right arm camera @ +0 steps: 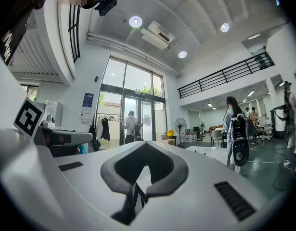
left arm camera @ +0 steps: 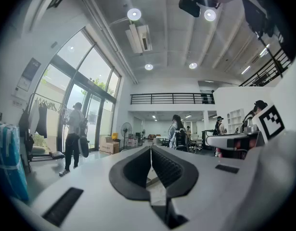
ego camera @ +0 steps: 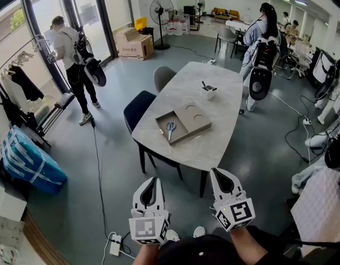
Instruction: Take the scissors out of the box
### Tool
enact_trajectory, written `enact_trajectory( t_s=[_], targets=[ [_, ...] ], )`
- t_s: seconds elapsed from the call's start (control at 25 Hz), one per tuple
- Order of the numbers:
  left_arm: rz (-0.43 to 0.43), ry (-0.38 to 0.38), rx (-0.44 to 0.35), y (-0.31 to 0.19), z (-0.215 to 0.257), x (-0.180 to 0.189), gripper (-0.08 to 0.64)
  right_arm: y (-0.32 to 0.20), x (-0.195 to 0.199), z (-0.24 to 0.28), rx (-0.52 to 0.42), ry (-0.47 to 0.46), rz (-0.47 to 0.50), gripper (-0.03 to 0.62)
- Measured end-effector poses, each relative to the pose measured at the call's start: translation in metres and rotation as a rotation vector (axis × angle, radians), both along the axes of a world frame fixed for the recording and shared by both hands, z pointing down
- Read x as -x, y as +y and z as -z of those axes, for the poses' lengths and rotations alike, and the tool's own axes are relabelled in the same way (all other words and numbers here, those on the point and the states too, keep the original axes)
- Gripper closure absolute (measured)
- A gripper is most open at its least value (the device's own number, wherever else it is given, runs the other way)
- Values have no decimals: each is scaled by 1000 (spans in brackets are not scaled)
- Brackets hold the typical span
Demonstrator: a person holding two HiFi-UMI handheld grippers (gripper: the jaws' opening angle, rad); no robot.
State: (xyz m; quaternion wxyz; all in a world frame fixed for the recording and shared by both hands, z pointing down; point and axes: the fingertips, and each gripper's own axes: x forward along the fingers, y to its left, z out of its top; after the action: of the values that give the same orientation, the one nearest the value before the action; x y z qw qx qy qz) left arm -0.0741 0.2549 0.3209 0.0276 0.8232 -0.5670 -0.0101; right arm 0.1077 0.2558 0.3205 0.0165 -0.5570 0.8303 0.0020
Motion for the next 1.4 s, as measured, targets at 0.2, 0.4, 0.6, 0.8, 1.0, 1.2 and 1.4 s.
enact_trajectory(
  t_s=[0.2, 0.4, 0.6, 0.8, 1.0, 1.2, 1.4],
  targets=[
    [-3, 2, 0, -3, 0, 0, 543, -3, 1, -2, 1, 3, 1, 596],
    [-4, 4, 4, -5, -1, 1, 543, -5, 2, -3, 5, 4, -2, 597],
    [-8, 12, 3, -8, -2, 3, 543, -7, 3, -1, -12, 6, -15, 596],
    [-24, 13, 0, -12, 0, 7, 543, -9, 8, -1, -12, 12, -31, 595],
    [-49, 10, -10, -10, 2, 17, 543, -3, 18, -11, 9, -5, -59, 595],
    [-63, 5, -11, -6, -3, 29, 543, 5, 32, -18, 8, -20, -68, 595],
    [-70, 11, -4, -6, -8, 35, 543, 5, 40, -23, 22, -17, -64, 595]
  ],
)
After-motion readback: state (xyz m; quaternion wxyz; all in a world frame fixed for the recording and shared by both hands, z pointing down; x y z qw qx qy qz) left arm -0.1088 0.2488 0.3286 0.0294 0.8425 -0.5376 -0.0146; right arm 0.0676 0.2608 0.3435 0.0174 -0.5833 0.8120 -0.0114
